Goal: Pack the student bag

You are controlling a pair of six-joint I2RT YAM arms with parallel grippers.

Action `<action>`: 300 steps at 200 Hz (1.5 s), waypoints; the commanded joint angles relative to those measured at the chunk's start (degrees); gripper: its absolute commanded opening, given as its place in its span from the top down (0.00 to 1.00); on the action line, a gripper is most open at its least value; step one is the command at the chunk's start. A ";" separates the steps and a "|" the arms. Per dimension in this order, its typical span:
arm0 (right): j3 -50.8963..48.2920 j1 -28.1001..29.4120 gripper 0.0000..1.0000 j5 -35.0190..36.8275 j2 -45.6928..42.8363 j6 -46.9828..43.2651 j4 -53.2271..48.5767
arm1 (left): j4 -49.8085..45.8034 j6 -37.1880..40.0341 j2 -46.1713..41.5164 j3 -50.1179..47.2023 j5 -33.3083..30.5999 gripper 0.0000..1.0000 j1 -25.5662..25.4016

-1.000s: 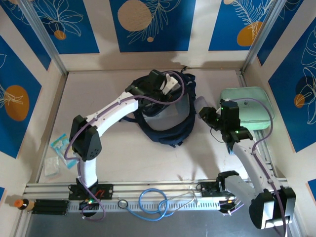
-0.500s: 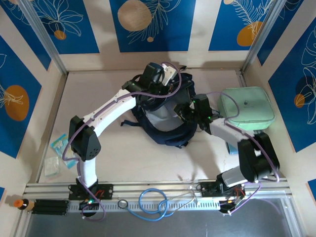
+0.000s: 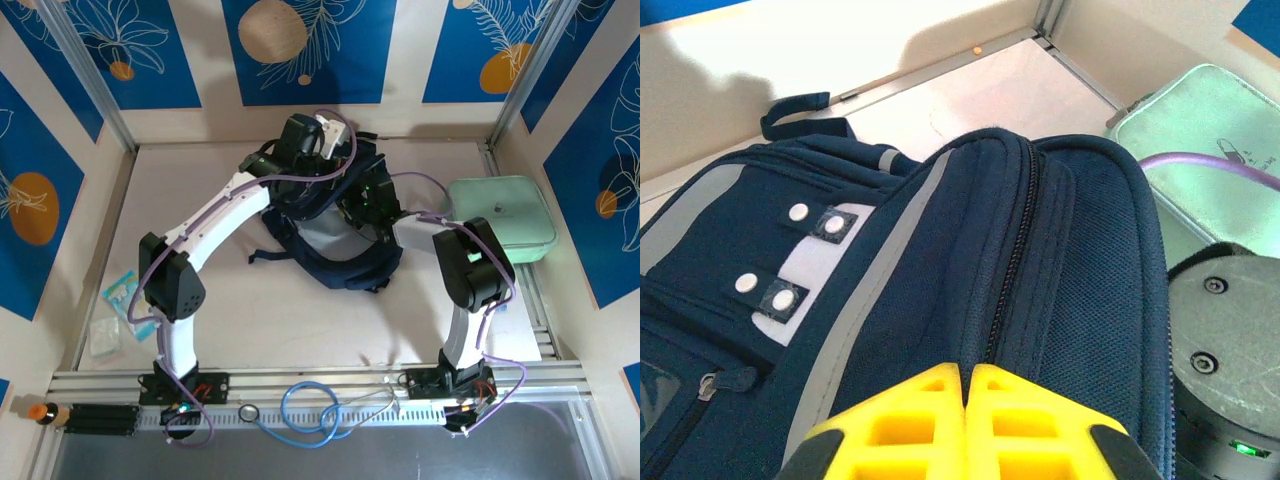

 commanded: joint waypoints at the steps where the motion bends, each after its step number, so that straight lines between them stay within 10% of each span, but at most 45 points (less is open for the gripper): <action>1: -2.48 0.28 0.43 1.78 -3.61 -1.26 -4.07 | 4.38 -1.48 -0.68 3.45 2.63 1.00 0.54; 45: -9.05 1.32 0.33 5.54 -13.71 -3.81 -13.84 | 4.48 -1.03 0.13 2.63 3.45 1.00 1.03; 182: 7.12 -0.64 0.87 1.77 4.72 -4.64 -12.03 | 3.61 -1.21 -0.85 0.73 5.61 1.00 1.39; 246: -7.65 -0.24 0.67 2.45 -15.08 -8.24 -13.99 | 5.21 -2.73 -0.19 -0.93 7.89 1.00 1.97; 300: -14.82 -2.98 0.46 15.97 -40.63 -6.22 -41.56 | 6.46 -4.26 0.59 -5.45 14.68 0.93 1.92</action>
